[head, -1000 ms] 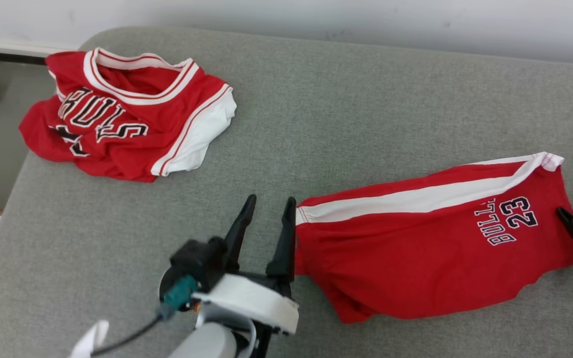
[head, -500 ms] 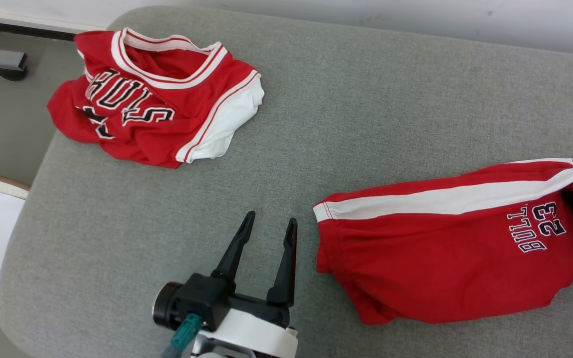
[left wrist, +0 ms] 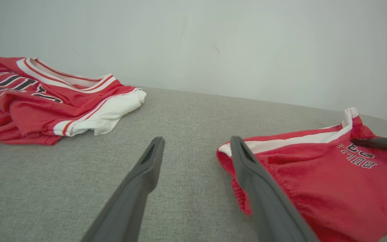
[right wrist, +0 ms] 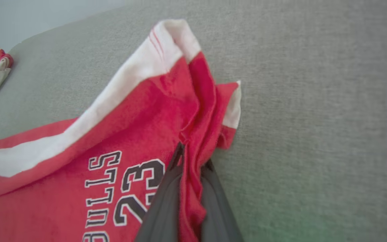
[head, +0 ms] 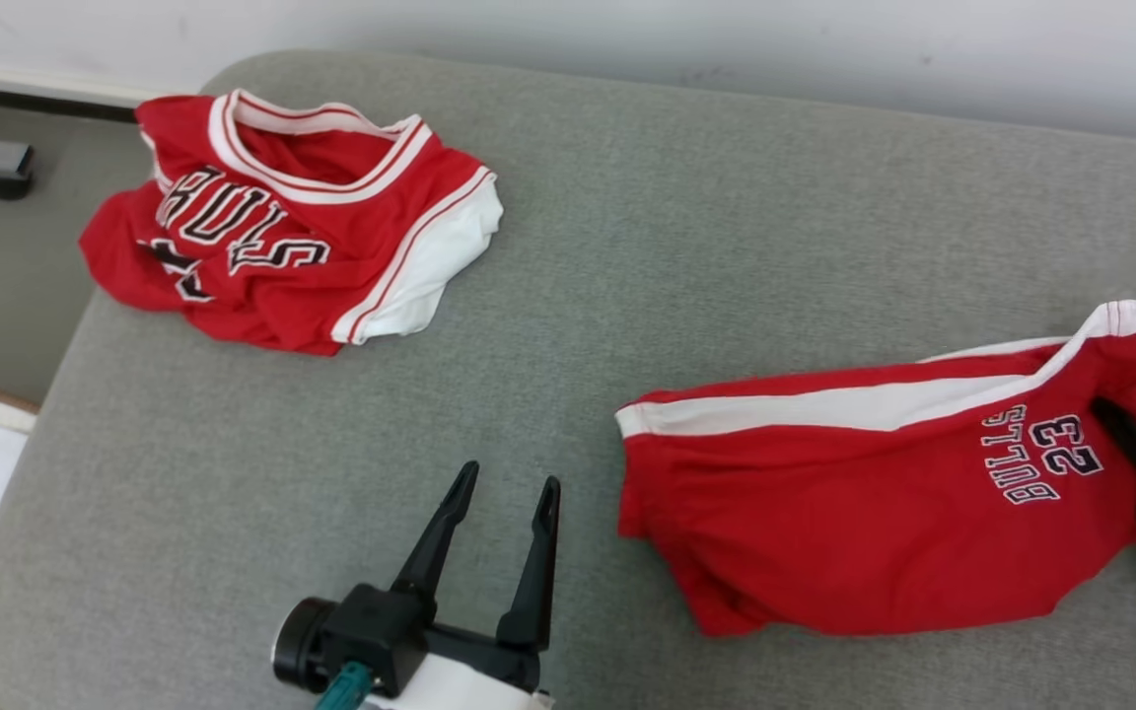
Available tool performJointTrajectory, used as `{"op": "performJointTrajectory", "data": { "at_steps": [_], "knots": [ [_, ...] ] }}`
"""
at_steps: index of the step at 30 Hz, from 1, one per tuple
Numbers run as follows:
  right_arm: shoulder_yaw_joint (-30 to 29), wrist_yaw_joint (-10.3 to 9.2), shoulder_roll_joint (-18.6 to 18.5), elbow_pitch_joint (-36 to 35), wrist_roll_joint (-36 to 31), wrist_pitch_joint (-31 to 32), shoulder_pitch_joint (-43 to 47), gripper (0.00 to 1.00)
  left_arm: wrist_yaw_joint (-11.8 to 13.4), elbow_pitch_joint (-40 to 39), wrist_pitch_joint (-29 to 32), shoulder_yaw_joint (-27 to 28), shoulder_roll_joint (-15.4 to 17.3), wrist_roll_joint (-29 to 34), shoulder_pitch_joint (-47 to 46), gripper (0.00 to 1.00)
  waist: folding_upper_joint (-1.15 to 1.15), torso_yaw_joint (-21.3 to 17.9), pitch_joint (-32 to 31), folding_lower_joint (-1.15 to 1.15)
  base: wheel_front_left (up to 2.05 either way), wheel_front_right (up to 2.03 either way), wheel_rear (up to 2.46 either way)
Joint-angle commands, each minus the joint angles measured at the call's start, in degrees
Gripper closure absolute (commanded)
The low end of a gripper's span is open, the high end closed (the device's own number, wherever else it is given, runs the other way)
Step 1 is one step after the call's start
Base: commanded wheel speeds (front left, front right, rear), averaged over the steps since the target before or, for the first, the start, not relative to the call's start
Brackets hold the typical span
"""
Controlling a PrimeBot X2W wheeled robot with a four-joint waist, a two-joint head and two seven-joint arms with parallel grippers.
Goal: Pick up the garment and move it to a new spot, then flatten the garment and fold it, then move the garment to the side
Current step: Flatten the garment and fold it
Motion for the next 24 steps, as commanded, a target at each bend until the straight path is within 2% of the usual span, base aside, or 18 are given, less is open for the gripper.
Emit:
{"op": "performJointTrajectory", "data": {
  "at_steps": [1, 9, 16, 20, 24],
  "knots": [
    [-0.69, -0.12, -1.00, 0.72, 0.50, -0.75, 0.84, 1.00, -0.48, 0.25, -0.01, 0.76, 0.18, 0.50, 1.20, 0.00, 0.00, -1.28, -1.08, 0.00, 0.00, 0.00, 0.00],
    [-5.20, -0.12, -4.38, 3.87, 3.27, -3.30, 3.53, 1.00, -2.35, 0.55, -0.01, 4.35, 0.08, 1.92, 5.81, 0.00, 0.00, -5.50, -4.12, 0.00, 0.00, 0.00, 0.00],
    [-9.40, -0.11, -8.74, 6.44, 2.85, -5.99, 6.37, 1.00, -3.43, 0.35, -0.01, 5.40, 0.05, 1.94, 7.50, 0.00, 0.00, -6.43, -4.95, 0.00, 0.00, 0.00, 0.00],
    [-10.64, -0.11, -10.47, 5.00, 2.64, -6.55, 6.85, 1.00, -3.42, 0.08, -0.01, 4.88, 0.04, 0.92, 7.58, 0.00, 0.00, -6.41, -5.00, 0.00, 0.00, 0.00, 0.00],
    [-8.79, -0.11, -9.80, 1.28, 1.45, -5.50, 5.96, 1.00, -3.21, 0.47, -0.01, 4.30, 0.04, 0.14, 7.68, 0.00, 0.00, -6.17, -5.39, 0.00, 0.00, 0.00, 0.00]
  ]
}}
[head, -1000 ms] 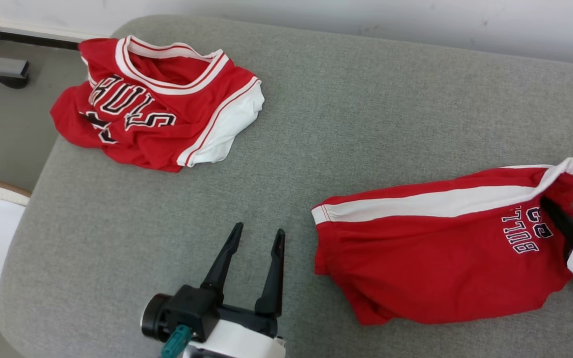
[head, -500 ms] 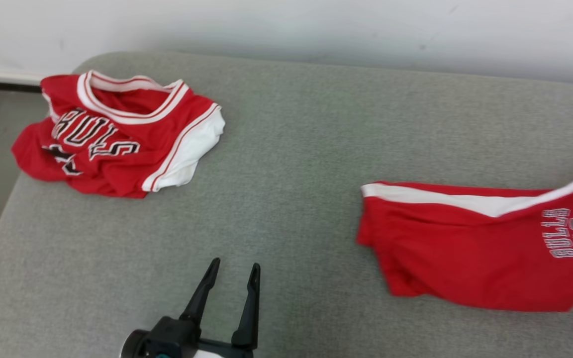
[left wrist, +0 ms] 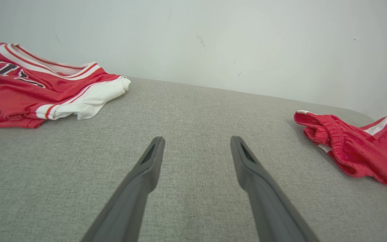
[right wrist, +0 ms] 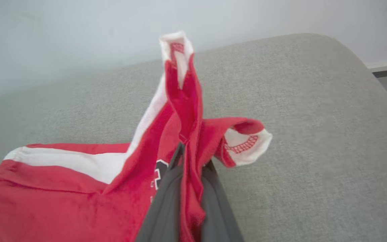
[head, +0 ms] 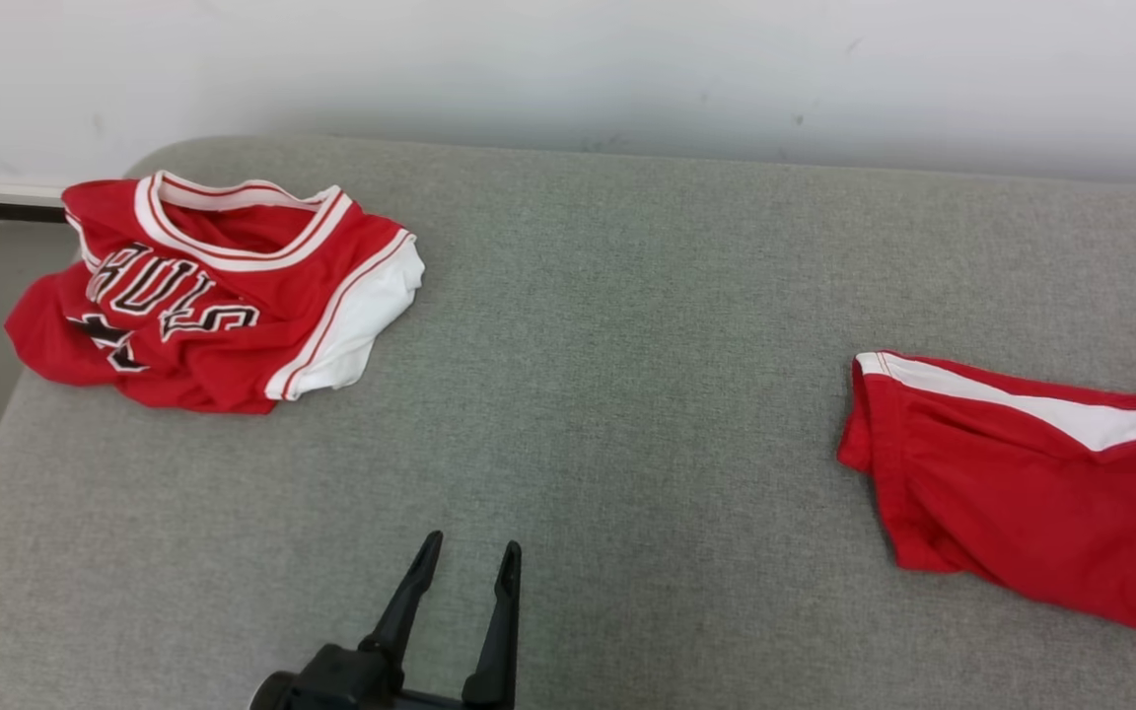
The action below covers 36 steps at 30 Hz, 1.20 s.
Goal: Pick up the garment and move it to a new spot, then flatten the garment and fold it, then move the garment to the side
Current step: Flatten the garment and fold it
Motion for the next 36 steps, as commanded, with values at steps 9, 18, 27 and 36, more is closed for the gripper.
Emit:
{"op": "performJointTrajectory", "data": {
  "at_steps": [9, 18, 27, 36],
  "knots": [
    [8.53, -0.10, 7.52, -7.70, -3.91, 4.86, -2.43, 1.00, 0.88, 0.40, -0.01, -0.65, 0.17, -1.92, 0.75, 0.00, 0.00, 1.59, -1.53, 0.00, 0.00, 0.00, 0.00],
    [12.41, -0.10, 16.59, -5.78, -9.83, 4.66, -5.62, 1.00, 0.97, 0.49, -0.01, -1.22, 0.17, -2.50, 1.19, 0.00, 0.00, 3.23, -1.90, 0.00, 0.00, 0.00, 0.00],
    [13.21, -0.10, 20.15, -2.38, -13.95, 2.97, -6.75, 0.97, 1.09, 1.01, -0.01, -1.67, 0.17, -2.89, 1.56, 0.00, 0.00, 3.79, -2.21, 0.00, 0.00, 0.00, 0.00],
    [15.80, -0.10, 22.37, -1.82, -14.31, -1.30, -6.08, 0.00, 0.90, 1.38, -0.01, -1.19, 0.17, -2.69, 1.81, 0.00, 0.00, 2.99, -2.51, 0.00, 0.00, 0.00, 0.00]
  ]
}}
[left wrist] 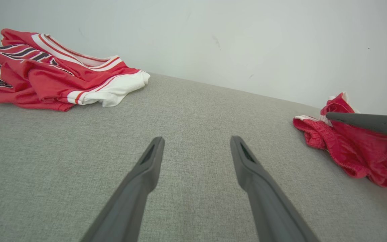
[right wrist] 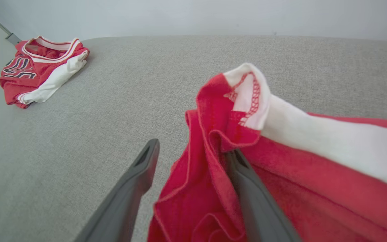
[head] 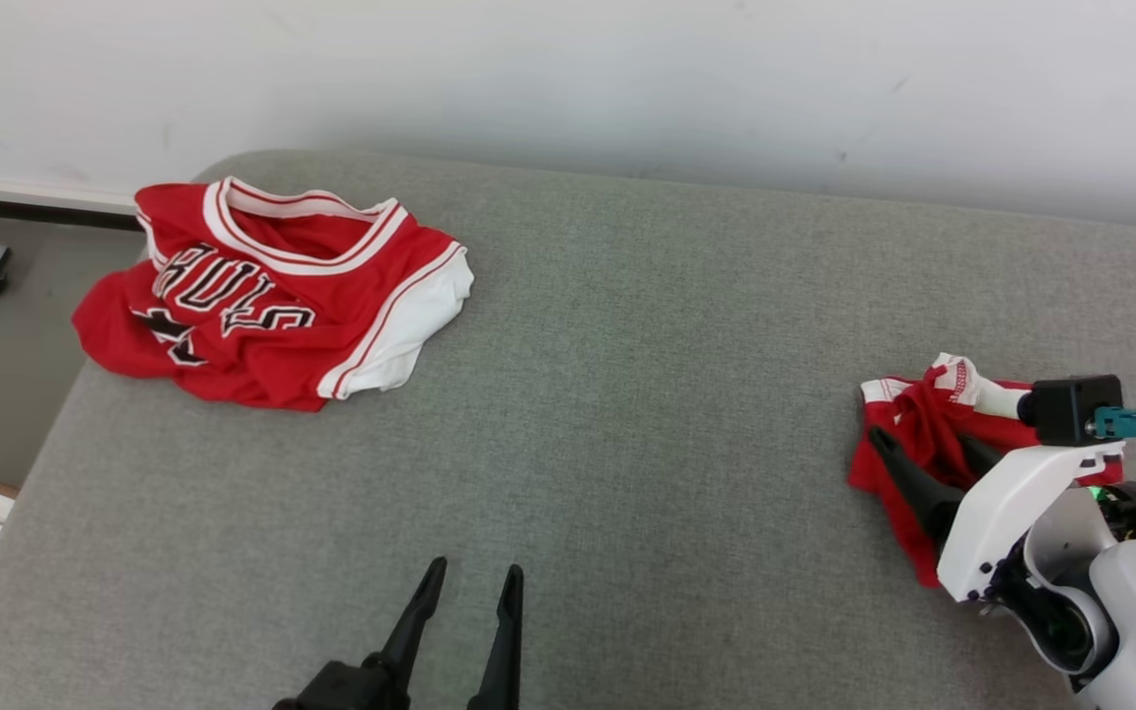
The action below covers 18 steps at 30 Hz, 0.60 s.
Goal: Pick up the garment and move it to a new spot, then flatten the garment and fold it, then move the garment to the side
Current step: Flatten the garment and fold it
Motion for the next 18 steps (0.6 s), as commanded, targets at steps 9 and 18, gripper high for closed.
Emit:
{"op": "performJointTrajectory", "data": {
  "at_steps": [9, 18],
  "knots": [
    [3.45, -0.10, -0.17, -5.64, 3.02, -5.49, 5.58, 0.00, -0.31, 0.88, -0.01, 1.81, 0.19, 0.61, 2.14, 0.00, 0.00, -2.14, -2.87, 0.00, 0.00, 0.00, 0.00],
    [2.08, -0.10, -2.70, -10.91, 1.49, -11.69, 12.18, 0.00, -0.28, 0.93, -0.01, 3.47, 0.19, 0.76, 4.69, 0.00, 0.00, -4.42, -6.33, 0.00, 0.00, 0.00, 0.00]
  ]
}}
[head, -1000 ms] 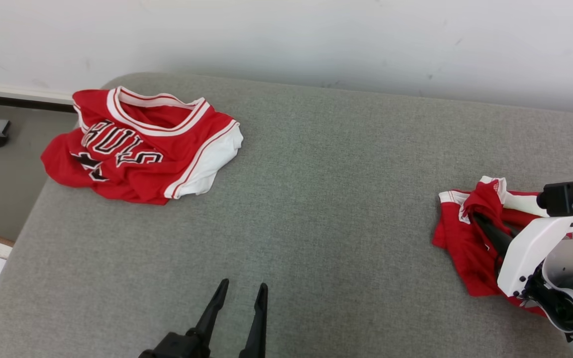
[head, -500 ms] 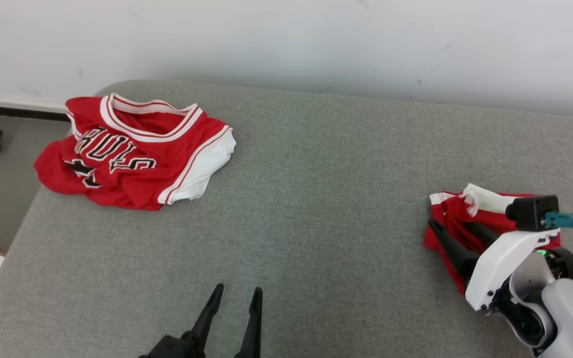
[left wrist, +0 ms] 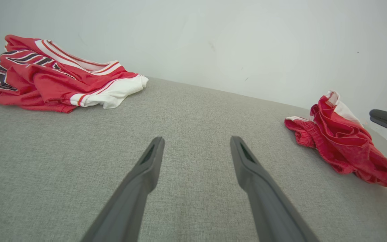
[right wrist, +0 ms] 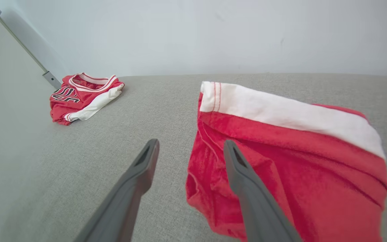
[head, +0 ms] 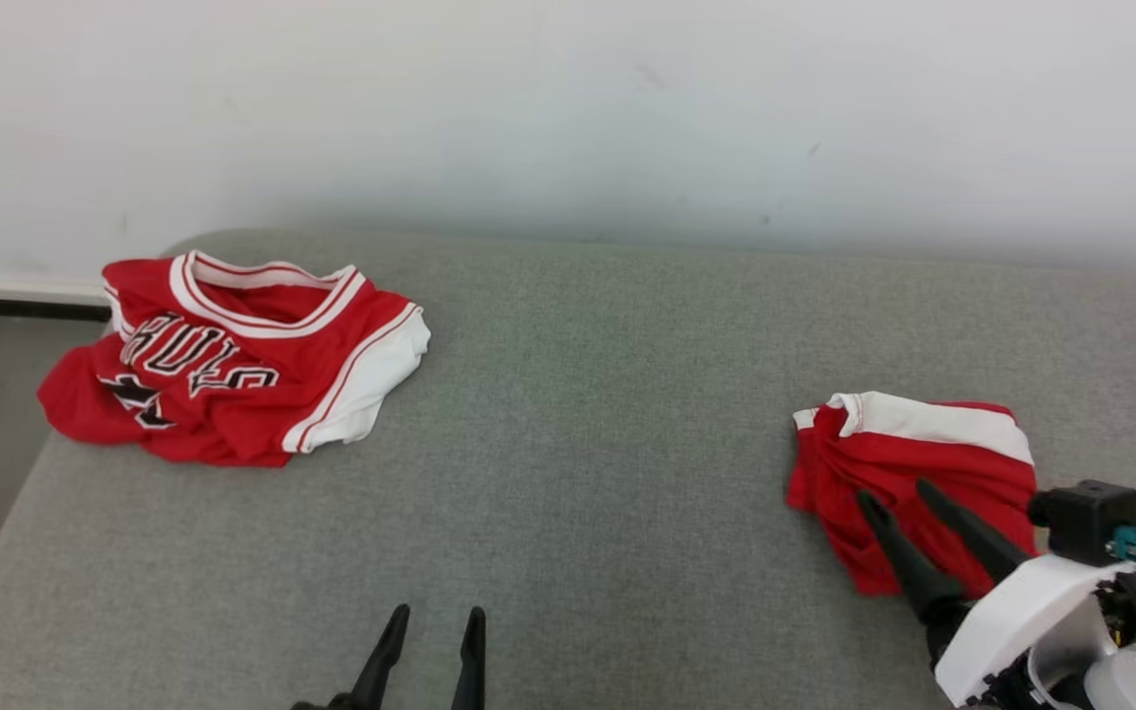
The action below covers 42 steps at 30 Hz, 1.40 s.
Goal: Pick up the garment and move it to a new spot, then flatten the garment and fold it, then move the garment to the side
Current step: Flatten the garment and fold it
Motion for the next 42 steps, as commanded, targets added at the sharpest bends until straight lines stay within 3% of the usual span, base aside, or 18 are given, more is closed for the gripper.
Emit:
{"op": "performJointTrajectory", "data": {
  "at_steps": [1, 11, 24, 25, 26, 28, 29, 42],
  "knots": [
    [-0.93, -0.10, -0.73, -0.77, -0.58, -1.23, 1.40, 0.00, 0.20, -0.16, -0.01, 0.32, 0.20, 0.62, 0.98, 0.00, 0.00, -0.64, -0.91, 0.00, 0.00, 0.00, 0.00],
    [-10.08, -0.10, -4.23, -1.37, -12.35, -11.22, 9.43, 0.00, 0.02, -0.90, -0.01, 2.54, 0.20, 1.10, 4.32, 0.00, 0.00, -2.04, -4.30, 0.00, 0.00, 0.00, 0.00],
    [-19.59, -0.10, -2.08, 1.19, -18.42, -17.37, 15.24, 0.00, -0.39, -2.30, -0.01, 4.60, 0.19, 1.69, 6.88, 0.00, 0.00, -3.27, -5.18, 0.00, 0.00, 0.00, 0.00],
    [-19.46, -0.10, -2.00, 1.32, -18.55, -17.13, 14.84, 0.10, -0.55, -2.27, -0.01, 4.60, 0.20, 1.75, 6.72, 0.00, 0.00, -3.21, -4.93, 0.00, 0.00, 0.00, 0.00],
    [-19.10, -0.10, -1.93, 1.49, -18.42, -16.88, 14.24, 0.53, -0.60, -2.24, -0.01, 4.57, 0.19, 1.89, 6.49, 0.00, 0.00, -3.11, -4.66, 0.00, 0.00, 0.00, 0.00],
    [-17.93, -0.10, -2.01, 2.02, -18.21, -15.84, 12.92, 0.92, -1.02, -2.12, -0.01, 4.49, 0.20, 2.01, 5.92, 0.00, 0.00, -2.78, -4.03, 0.00, 0.00, 0.00, 0.00],
    [-17.27, -0.10, -2.05, 2.47, -18.21, -15.26, 12.10, 1.00, -1.20, -1.99, -0.01, 4.47, 0.20, 2.02, 5.73, 0.00, 0.00, -2.55, -3.64, 0.00, 0.00, 0.00, 0.00],
    [-7.63, -0.10, -2.55, 17.09, -17.51, -10.06, -0.66, 1.00, -1.16, -1.15, -0.01, 2.93, 0.20, 1.63, 2.00, 0.00, 0.00, 2.77, 2.62, 0.00, 0.00, 0.00, 0.00]
  ]
}}
